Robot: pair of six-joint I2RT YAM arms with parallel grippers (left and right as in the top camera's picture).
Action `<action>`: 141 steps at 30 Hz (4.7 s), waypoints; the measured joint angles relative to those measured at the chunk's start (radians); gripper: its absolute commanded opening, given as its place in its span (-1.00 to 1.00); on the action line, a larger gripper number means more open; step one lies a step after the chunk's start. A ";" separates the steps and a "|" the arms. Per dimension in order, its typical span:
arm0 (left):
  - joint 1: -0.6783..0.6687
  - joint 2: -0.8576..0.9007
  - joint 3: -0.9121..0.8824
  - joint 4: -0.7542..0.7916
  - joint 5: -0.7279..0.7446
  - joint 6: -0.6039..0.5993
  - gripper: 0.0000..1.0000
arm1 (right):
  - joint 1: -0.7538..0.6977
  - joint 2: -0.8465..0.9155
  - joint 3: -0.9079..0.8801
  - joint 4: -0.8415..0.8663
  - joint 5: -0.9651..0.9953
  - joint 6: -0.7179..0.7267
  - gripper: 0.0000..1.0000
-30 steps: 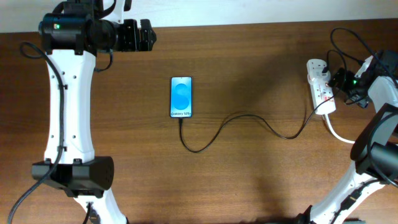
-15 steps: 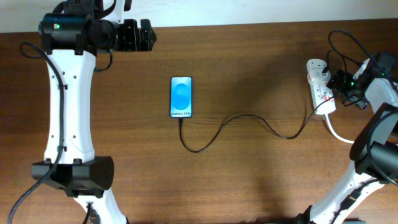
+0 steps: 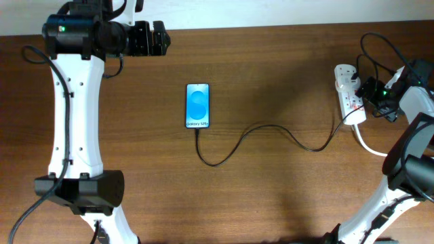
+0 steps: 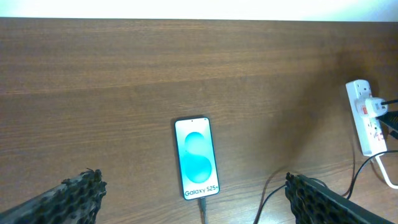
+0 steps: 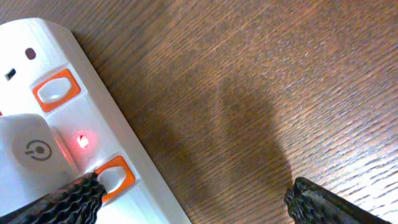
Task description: Plug charger to phone and switch on socket
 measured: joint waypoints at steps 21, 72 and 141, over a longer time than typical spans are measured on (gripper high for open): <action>0.000 0.000 0.000 0.000 0.000 0.000 0.98 | -0.183 -0.288 0.210 -0.259 -0.036 -0.056 0.97; 0.000 0.000 0.000 0.001 0.000 0.000 0.98 | 0.422 -1.394 -0.217 -0.476 0.043 -0.291 0.97; 0.000 -0.624 -0.774 0.346 -0.120 0.139 0.99 | 0.489 -2.135 -1.508 0.467 0.092 -0.292 0.97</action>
